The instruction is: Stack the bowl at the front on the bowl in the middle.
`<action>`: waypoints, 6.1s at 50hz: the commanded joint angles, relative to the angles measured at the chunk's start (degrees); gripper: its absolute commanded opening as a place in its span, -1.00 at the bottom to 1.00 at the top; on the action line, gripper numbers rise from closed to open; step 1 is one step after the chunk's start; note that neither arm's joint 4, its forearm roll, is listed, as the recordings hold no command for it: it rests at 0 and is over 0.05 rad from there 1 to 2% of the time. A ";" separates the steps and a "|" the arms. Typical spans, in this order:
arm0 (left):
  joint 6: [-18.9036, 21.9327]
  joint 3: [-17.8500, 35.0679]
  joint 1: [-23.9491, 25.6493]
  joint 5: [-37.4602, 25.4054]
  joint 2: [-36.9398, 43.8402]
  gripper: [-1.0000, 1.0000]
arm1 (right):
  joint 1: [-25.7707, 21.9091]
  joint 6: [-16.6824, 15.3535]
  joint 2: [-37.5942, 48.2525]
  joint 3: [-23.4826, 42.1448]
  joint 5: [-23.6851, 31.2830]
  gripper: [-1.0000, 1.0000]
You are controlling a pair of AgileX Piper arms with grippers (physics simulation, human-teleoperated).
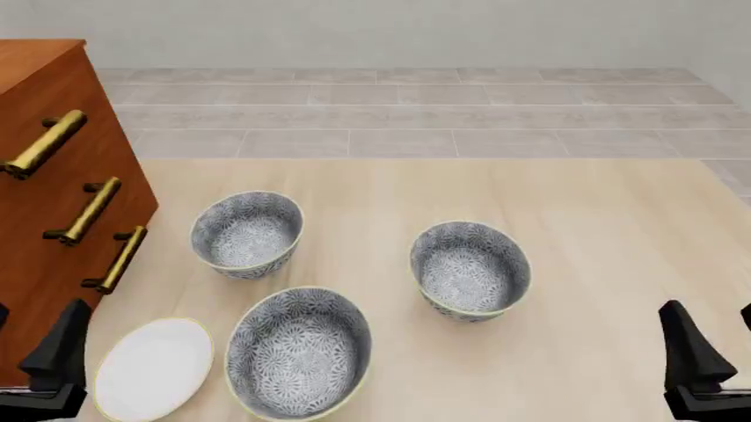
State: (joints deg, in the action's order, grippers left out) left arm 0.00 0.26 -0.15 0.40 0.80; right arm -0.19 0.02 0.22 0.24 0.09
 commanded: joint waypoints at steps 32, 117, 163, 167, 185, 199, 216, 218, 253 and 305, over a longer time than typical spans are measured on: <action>0.04 -0.18 1.28 -1.36 -0.41 1.00 | -10.23 3.97 33.25 10.95 -8.66 1.00; 0.32 0.35 0.33 -1.22 -0.65 1.00 | -40.17 16.20 98.41 79.06 23.13 1.00; -0.76 0.99 0.10 -1.54 -0.38 1.00 | -43.24 18.49 117.30 99.63 30.92 1.00; -1.06 1.08 0.22 -1.68 -0.35 1.00 | -43.11 18.52 118.17 101.29 31.52 1.00; -1.36 1.46 0.39 -1.86 -0.23 1.00 | -40.15 18.16 124.27 106.23 31.71 1.00; -1.34 1.33 0.54 -1.85 -0.24 1.00 | -40.96 20.09 126.70 106.87 30.12 1.00; -1.46 1.39 1.21 -2.49 -0.59 1.00 | -41.12 21.23 129.80 107.84 28.54 1.00; -1.56 1.35 1.34 -2.51 -0.56 1.00 | -41.26 21.52 129.97 107.76 28.27 1.00; -1.38 0.72 1.64 -2.35 -0.59 1.00 | -42.19 22.56 134.37 107.30 24.61 1.00; -1.44 0.40 1.68 -1.21 0.33 1.00 | -43.19 25.51 133.62 104.93 20.66 -1.00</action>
State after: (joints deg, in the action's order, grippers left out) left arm -1.42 0.75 1.48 -0.79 1.24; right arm -43.33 24.27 134.13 105.91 21.17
